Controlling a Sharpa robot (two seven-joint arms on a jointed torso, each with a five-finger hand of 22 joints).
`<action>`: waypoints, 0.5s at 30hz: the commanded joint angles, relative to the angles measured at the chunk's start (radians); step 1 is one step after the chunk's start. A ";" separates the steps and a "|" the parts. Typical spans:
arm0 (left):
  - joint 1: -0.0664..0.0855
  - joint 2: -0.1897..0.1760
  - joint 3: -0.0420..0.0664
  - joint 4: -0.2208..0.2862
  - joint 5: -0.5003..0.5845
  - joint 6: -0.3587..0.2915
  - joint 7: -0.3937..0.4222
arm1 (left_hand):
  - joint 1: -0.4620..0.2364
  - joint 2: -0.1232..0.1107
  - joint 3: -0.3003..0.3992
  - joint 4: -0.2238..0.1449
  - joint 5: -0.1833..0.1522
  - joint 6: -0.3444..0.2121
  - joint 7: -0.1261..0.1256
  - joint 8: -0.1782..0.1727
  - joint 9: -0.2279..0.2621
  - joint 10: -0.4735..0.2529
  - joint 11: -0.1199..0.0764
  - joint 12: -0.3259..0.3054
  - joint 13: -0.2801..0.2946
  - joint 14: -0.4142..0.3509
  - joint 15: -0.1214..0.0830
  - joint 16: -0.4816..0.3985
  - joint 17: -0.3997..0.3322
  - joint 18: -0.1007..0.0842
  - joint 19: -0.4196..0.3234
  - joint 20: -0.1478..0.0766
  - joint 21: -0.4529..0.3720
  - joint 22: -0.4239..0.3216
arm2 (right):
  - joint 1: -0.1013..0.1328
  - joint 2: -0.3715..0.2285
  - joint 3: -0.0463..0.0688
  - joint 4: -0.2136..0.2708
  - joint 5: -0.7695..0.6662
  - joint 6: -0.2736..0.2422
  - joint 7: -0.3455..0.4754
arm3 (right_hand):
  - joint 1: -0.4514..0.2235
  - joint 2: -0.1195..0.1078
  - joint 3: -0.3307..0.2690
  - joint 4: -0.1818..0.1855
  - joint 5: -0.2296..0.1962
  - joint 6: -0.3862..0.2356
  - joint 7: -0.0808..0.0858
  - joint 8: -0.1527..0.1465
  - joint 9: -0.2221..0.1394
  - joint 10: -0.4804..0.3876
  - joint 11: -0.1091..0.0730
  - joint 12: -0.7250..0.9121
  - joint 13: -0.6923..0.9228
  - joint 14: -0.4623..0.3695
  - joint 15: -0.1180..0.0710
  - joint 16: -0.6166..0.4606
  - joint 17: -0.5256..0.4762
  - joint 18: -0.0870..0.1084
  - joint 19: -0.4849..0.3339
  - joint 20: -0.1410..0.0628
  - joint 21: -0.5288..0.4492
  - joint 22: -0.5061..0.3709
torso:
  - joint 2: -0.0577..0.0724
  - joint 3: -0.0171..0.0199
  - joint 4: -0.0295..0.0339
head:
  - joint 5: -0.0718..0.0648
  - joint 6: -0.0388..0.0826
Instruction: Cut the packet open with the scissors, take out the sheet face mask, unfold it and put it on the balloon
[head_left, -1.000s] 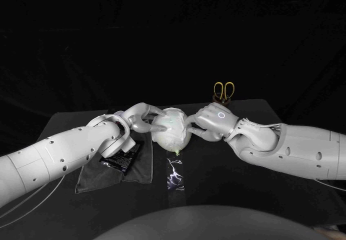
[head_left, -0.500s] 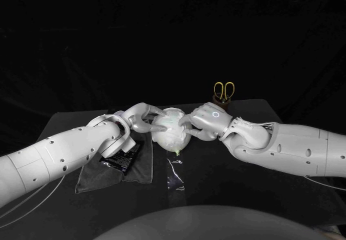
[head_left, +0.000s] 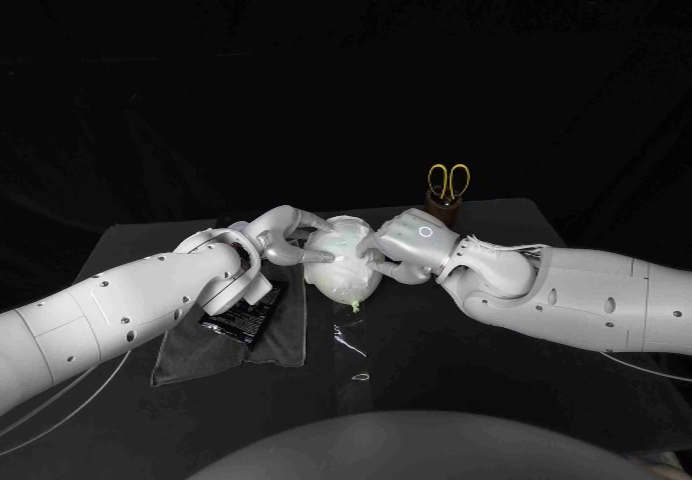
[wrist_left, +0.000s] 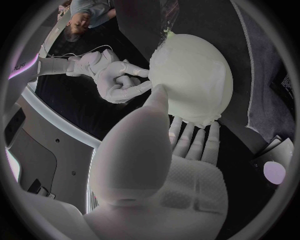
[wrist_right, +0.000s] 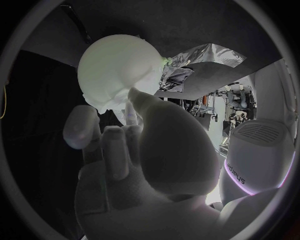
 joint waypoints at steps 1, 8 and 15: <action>-0.001 0.003 -0.001 0.003 0.003 0.021 -0.002 | 0.000 0.011 0.006 -0.002 0.002 0.004 0.031 0.001 0.001 -0.007 -0.001 -0.003 -0.001 0.002 -0.003 -0.004 0.001 -0.014 -0.007 -0.002 0.001 -0.001 | -0.002 0.004 0.000 -0.003 -0.024 0.037 -0.010 | 0.008 0.002 0.001 -0.006 0.000 0.019 -0.002 0.005 0.002 0.052 0.006 0.003 0.211 0.106 0.007 0.007 0.263 0.000 0.002 0.001 0.007 0.141 | 0.000 0.0007 -0.0002 | 0.000 0.000; -0.001 0.003 -0.001 0.002 0.003 0.021 -0.002 | 0.000 0.011 0.006 -0.002 0.002 0.004 0.031 0.001 0.001 -0.007 -0.001 -0.003 -0.001 0.002 -0.003 -0.004 0.001 -0.014 -0.007 -0.002 0.001 -0.001 | -0.007 0.014 0.000 -0.018 -0.039 0.045 -0.029 | 0.008 0.023 0.006 -0.001 0.000 0.051 -0.004 0.014 0.004 0.055 0.008 0.007 0.214 0.106 0.010 0.007 0.263 -0.001 0.006 0.003 0.016 0.144 | 0.000 0.0007 0.0002 | -0.002 0.000; -0.001 0.003 -0.001 0.002 0.003 0.022 -0.002 | 0.000 0.011 0.006 -0.002 0.002 0.004 0.031 0.001 0.001 -0.007 -0.001 -0.003 -0.001 0.002 -0.003 -0.004 0.001 -0.014 -0.007 -0.002 0.001 -0.001 | -0.012 0.020 0.000 -0.021 -0.054 0.026 -0.044 | 0.002 0.066 0.008 0.007 0.000 0.095 -0.010 0.041 0.018 0.064 0.005 0.018 0.222 0.106 0.011 0.007 0.263 -0.005 0.017 0.005 0.040 0.149 | 0.000 0.0010 0.0007 | -0.004 0.000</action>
